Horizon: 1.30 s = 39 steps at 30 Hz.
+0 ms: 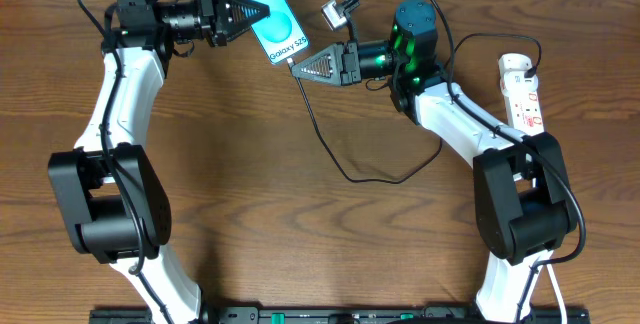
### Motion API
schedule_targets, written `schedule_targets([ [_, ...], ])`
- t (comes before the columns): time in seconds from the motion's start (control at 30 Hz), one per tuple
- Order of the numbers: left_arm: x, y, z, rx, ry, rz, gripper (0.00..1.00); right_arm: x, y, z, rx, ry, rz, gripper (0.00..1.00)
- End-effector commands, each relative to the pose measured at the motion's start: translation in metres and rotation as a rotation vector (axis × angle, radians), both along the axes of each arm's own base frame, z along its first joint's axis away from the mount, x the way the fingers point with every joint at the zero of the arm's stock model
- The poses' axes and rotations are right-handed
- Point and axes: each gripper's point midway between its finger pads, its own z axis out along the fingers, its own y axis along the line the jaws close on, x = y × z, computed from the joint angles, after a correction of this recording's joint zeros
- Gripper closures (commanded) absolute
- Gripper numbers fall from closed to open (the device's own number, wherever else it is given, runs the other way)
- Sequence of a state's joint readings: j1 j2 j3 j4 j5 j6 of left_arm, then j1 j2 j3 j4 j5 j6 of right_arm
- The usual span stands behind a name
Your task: Plug charger to phone and switch on socket
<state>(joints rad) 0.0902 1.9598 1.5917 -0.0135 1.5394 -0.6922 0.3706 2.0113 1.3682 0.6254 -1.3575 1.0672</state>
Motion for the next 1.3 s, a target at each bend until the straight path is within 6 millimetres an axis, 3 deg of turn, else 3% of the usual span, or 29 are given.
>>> schedule_targets([
  [0.0, -0.012, -0.0052, 0.0156, -0.011, -0.043, -0.039, 0.93, 0.0084, -0.0032, 0.0025, 0.007, -0.031, -0.03, 0.99],
  [1.27, -0.012, -0.0052, 0.0156, -0.01, -0.044, -0.039, 0.93, 0.0142, -0.0095, 0.0039, 0.01, -0.041, -0.05, 0.99],
])
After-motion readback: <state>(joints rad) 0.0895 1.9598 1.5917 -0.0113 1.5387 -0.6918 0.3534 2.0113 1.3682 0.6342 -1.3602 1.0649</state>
